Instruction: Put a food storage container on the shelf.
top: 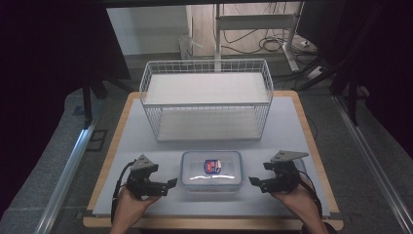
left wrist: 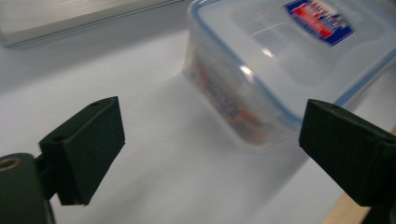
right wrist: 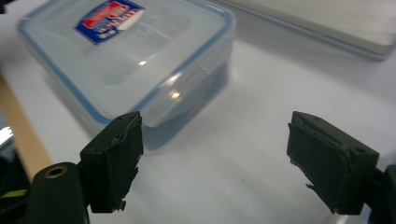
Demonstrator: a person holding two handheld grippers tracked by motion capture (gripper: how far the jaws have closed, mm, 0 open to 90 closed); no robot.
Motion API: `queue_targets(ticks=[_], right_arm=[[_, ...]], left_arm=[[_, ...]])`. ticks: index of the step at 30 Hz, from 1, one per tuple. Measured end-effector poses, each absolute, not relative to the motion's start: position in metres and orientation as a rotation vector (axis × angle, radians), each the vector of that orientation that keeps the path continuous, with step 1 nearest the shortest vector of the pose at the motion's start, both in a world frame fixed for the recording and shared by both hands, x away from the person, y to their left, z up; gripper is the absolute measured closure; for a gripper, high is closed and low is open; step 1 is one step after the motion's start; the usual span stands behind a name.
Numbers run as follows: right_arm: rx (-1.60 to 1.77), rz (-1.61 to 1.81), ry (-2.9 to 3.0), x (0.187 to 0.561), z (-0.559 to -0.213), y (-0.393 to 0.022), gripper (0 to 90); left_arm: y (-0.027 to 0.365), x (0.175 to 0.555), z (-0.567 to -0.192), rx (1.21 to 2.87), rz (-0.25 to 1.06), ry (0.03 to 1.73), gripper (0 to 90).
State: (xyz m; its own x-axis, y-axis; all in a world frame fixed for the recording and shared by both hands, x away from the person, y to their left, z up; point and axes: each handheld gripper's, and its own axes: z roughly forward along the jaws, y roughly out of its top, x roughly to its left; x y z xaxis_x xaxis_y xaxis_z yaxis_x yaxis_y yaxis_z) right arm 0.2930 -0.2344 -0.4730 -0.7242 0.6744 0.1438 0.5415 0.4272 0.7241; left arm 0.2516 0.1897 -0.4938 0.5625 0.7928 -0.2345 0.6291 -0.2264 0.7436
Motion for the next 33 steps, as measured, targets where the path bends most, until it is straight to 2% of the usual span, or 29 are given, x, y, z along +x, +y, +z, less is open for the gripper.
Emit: queue_targets(ticks=[14, 21, 25, 29, 33], right_arm=[[1.109, 1.187, 2.650, 0.321, -0.477, -0.196, 21.2], [1.296, 1.303, 2.749, 0.338, -0.488, -0.193, 19.8], [1.371, 1.332, 2.784, 0.342, -0.494, -0.192, 17.9], [1.398, 1.365, 2.789, 0.342, -0.496, -0.193, 21.0], [1.398, 1.409, 2.767, 0.339, -0.493, -0.200, 30.6]], left_arm=[[0.169, 0.297, -0.502, 1.950, -0.017, 1.107, 18.1], [0.164, 0.307, -0.515, 1.917, -0.242, 1.067, 14.6], [0.158, 0.308, -0.514, 1.934, -0.239, 1.071, 11.8], [0.169, 0.306, -0.515, 1.850, -0.281, 1.116, 23.4], [0.175, 0.301, -0.514, 1.812, -0.285, 1.114, 34.1]])
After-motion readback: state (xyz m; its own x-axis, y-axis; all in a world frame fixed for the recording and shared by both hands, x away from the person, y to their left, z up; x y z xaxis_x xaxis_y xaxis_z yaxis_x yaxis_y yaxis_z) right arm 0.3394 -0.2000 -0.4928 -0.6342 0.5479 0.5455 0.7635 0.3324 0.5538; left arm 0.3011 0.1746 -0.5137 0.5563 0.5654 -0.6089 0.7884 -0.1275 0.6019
